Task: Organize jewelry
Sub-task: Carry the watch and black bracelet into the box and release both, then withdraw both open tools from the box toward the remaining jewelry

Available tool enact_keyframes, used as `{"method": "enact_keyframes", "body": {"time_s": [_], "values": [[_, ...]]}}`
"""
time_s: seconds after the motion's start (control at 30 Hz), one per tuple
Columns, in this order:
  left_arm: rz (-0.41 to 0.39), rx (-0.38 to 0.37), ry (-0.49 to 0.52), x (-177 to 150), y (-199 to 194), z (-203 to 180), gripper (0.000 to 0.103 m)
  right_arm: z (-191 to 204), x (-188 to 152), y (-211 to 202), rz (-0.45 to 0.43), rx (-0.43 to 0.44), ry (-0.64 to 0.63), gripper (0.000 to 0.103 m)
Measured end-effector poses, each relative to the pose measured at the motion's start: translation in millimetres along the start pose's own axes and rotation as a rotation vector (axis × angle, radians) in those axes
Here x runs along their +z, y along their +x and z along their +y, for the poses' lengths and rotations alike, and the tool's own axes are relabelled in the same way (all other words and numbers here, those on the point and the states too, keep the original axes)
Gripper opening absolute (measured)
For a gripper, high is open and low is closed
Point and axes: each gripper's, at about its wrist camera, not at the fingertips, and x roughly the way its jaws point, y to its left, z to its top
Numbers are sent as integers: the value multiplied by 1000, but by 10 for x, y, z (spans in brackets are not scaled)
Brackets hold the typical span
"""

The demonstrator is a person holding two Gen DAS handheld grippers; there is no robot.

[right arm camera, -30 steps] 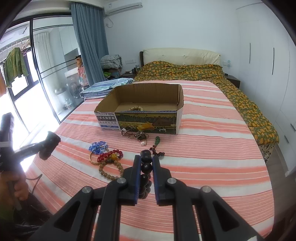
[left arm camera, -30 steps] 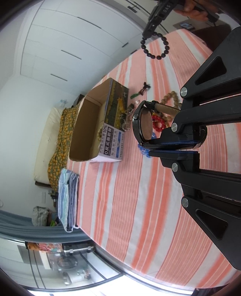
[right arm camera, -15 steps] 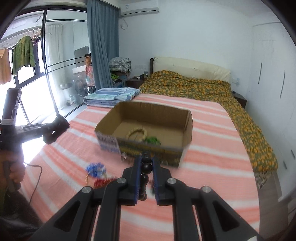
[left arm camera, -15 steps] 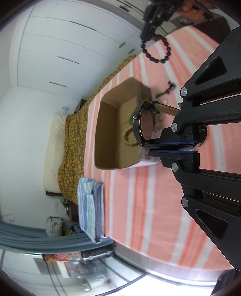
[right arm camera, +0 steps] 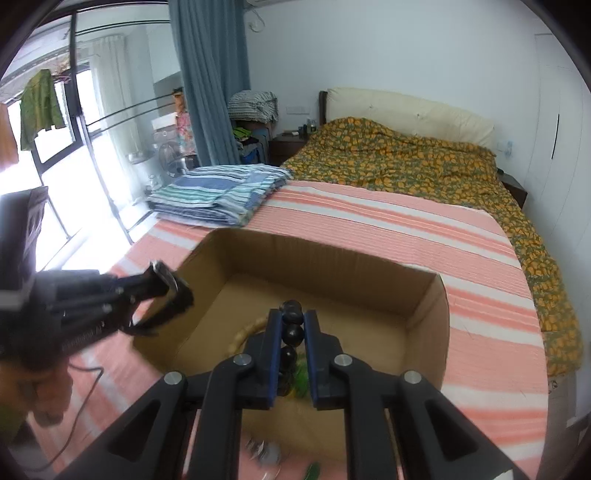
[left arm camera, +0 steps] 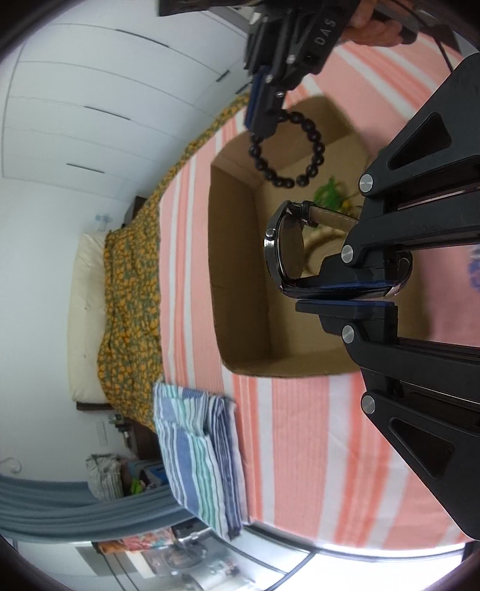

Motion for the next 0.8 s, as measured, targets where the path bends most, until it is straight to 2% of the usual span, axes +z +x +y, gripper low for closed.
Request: {"method": "enact_keyframes", "body": {"time_s": [0.07, 0.1, 0.13, 0.17, 0.23, 0.33, 0.43, 0.53, 0.7, 0.8], "values": [[5, 42, 5, 22, 149, -10, 14, -117, 51, 83, -25, -114, -12, 34], [7, 63, 2, 26, 205, 0, 29, -162, 48, 44, -58, -174, -21, 42], [3, 84, -6, 20, 232, 24, 44, -205, 21, -5, -72, -202, -16, 42], [-13, 92, -17, -1, 210, 54, 49, -246, -8, -59, -78, -208, -6, 42], [-42, 100, -33, -62, 105, 106, 66, -301, -117, -232, -95, -194, 21, 43], [-83, 117, -56, -222, -175, 166, 75, -256, -373, -520, -105, -195, 13, 49], [-120, 122, -68, -466, -552, 201, 84, -97, -832, -904, -104, -178, 13, 56], [-145, 139, -64, -745, -911, 184, 91, 60, -1334, -1211, -93, -178, 33, 58], [-158, 154, -56, -1305, -1440, 88, 93, 306, -2132, -1482, -57, -203, 92, 60], [-151, 163, -65, -1615, -1687, 63, 94, 421, -2537, -1576, -19, -249, 107, 67]]}}
